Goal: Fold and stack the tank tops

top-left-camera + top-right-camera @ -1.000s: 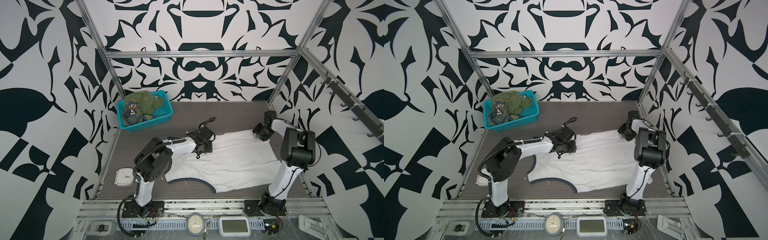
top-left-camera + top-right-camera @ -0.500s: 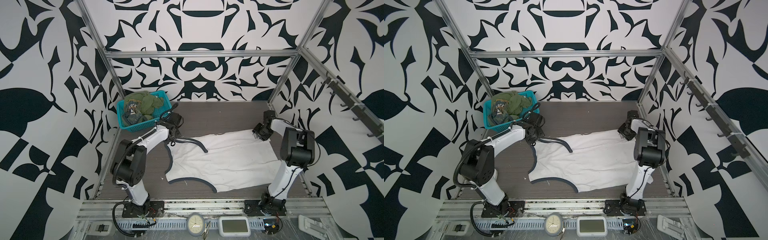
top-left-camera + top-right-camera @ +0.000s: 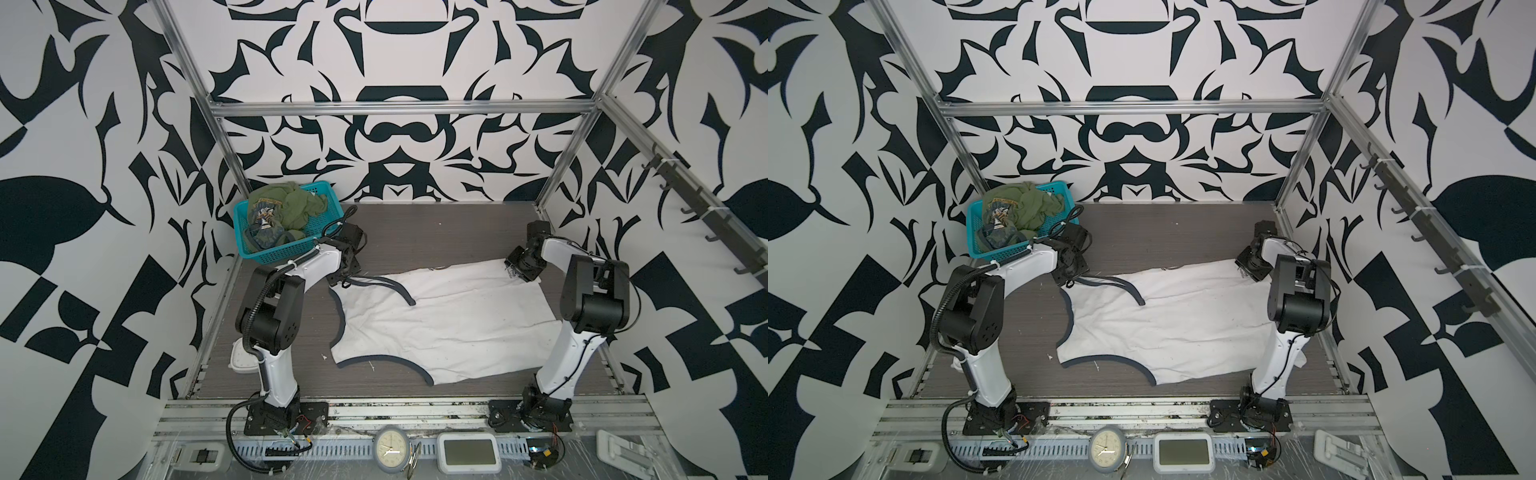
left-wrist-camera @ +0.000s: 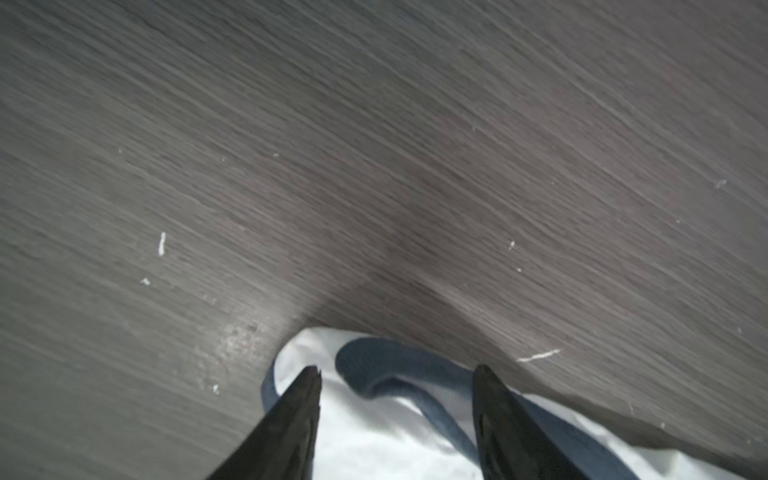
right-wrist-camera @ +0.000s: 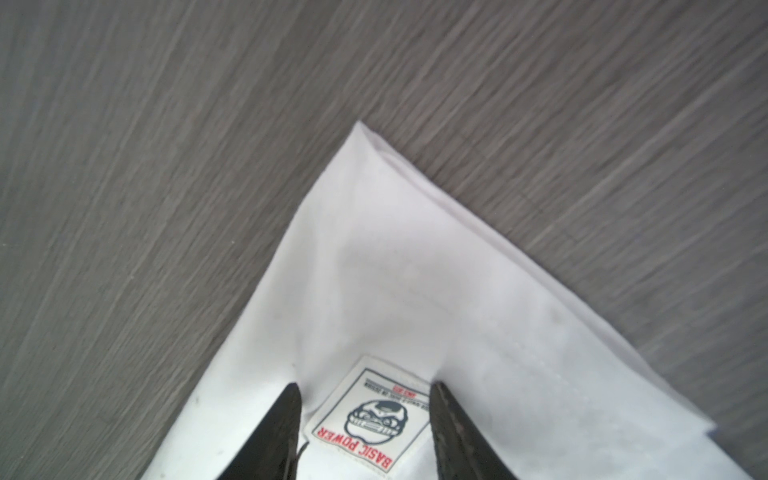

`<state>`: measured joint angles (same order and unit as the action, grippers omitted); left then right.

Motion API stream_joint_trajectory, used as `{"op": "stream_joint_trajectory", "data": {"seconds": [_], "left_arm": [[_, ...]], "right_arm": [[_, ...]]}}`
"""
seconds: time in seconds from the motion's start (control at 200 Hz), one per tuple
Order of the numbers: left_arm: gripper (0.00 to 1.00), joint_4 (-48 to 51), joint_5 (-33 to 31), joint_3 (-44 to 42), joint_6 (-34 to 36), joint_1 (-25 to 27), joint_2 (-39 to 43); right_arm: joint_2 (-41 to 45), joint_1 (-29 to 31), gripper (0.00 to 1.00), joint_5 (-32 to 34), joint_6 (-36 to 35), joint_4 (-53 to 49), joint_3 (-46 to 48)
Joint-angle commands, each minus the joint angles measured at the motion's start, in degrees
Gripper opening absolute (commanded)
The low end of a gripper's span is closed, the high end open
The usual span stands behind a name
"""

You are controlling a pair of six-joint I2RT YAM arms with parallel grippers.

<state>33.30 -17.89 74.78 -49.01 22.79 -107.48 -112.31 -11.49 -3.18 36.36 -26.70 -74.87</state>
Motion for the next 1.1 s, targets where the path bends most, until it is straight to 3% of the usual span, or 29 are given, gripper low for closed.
{"op": "stream_joint_trajectory", "data": {"seconds": [0.0, 0.205, 0.66, 0.885, 1.095], "left_arm": [[0.60, 0.52, -0.60, 1.99, 0.23, -0.69, -2.04], [0.56, 0.78, -0.35, 3.03, 0.15, -0.91, -3.65], [0.18, 0.99, -1.52, 1.15, -0.64, -0.92, -2.33], [0.02, -3.89, -3.02, -4.65, -0.01, -0.51, 3.95], [0.00, -11.45, -5.50, -12.78, 2.02, 1.62, 12.40]], "right_arm": [[-1.59, 0.06, 0.52, 1.07, -0.76, -0.60, 1.42], [-2.04, 0.21, 0.52, 0.98, -0.89, -0.63, 1.31], [-1.92, 0.15, 0.52, 1.25, -0.94, -0.81, 1.31], [-1.93, 0.17, 0.52, 1.51, -0.85, -0.66, 1.13], [-2.33, 0.21, 0.52, 1.77, -0.85, -0.99, 0.87]]}}
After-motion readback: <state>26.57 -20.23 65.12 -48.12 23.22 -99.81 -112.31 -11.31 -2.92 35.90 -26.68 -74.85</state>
